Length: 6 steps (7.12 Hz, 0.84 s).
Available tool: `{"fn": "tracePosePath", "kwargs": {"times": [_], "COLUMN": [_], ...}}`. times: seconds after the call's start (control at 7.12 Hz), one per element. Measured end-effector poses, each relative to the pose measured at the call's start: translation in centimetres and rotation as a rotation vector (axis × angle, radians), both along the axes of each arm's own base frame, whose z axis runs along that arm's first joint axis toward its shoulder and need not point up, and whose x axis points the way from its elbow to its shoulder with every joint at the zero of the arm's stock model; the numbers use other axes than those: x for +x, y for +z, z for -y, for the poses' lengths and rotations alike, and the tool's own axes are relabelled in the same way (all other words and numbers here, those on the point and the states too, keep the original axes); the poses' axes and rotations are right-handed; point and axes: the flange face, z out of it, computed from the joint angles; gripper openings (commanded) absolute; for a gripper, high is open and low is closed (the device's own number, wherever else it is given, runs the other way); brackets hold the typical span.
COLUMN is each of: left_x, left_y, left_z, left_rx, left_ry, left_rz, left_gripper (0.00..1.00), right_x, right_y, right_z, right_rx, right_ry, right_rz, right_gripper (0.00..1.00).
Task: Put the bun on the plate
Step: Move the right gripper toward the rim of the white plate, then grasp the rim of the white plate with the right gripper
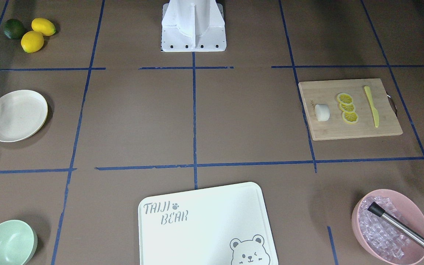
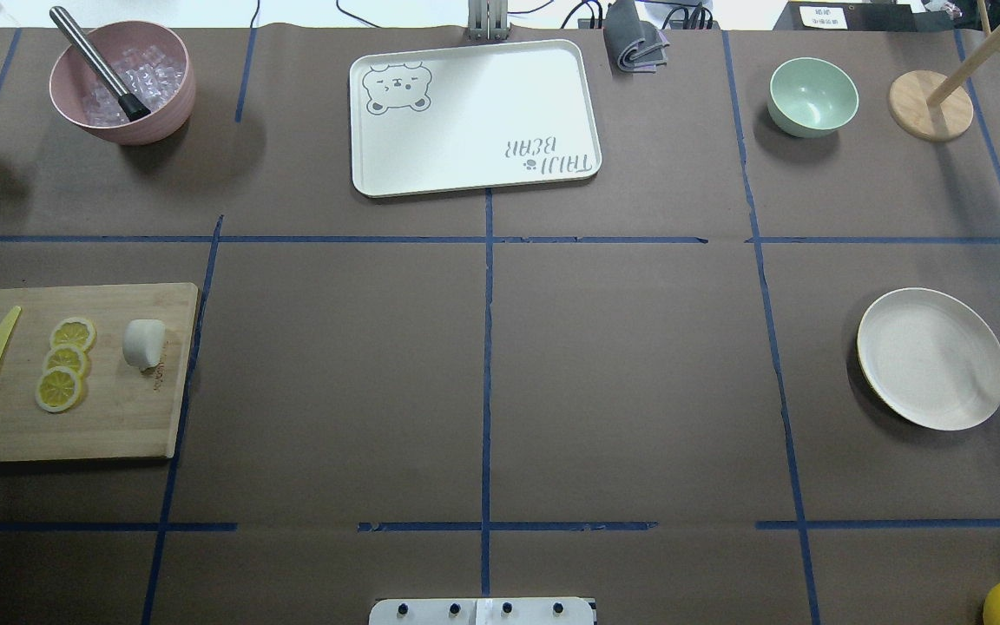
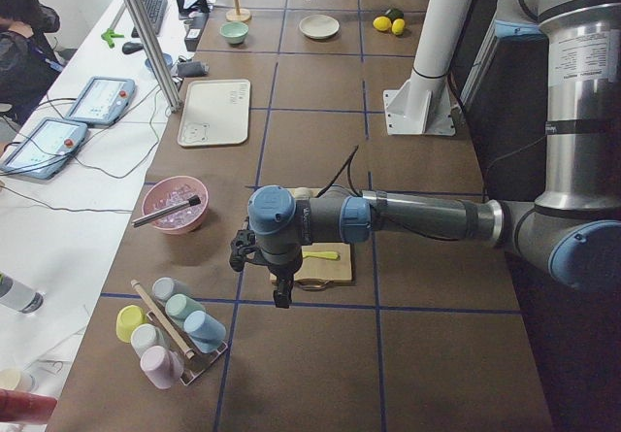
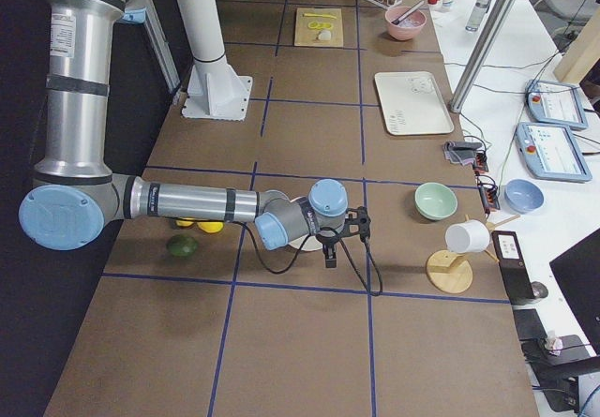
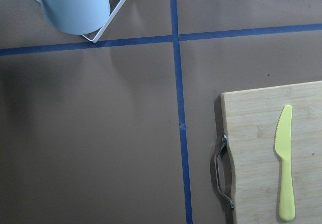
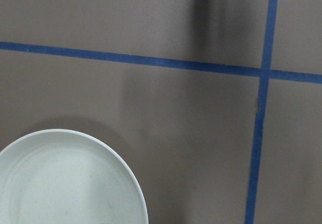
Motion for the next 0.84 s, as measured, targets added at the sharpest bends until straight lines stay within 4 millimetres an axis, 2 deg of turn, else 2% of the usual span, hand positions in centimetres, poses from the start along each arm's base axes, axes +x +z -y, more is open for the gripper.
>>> {"fn": "tracePosePath", "kwargs": {"times": [0.28, 0.42, 0.56, 0.84], "left_x": [0.0, 0.0, 0.0, 0.0], "left_y": [0.0, 0.0, 0.0, 0.0], "left_z": [0.0, 0.0, 0.0, 0.0], "left_rx": [0.0, 0.001, 0.0, -0.001], "left_ry": [0.0, 0.0, 0.0, 0.001], "left_rz": [0.0, 0.0, 0.0, 0.0], "left_gripper": [1.0, 1.0, 1.0, 1.0], "right_x": [-3.9, -5.0, -5.6, -5.7], "right_y": [0.6, 1.0, 1.6, 2.9], "right_z": [-1.4, -2.1, -2.8, -4.1], "right_rx": [-0.001, -0.002, -0.009, -0.031], "right_ry": [0.006, -0.006, -0.018, -0.032], "right_rz": [0.021, 0.01, 0.0, -0.015], "right_gripper": [0.92, 0.87, 0.77, 0.18]}}
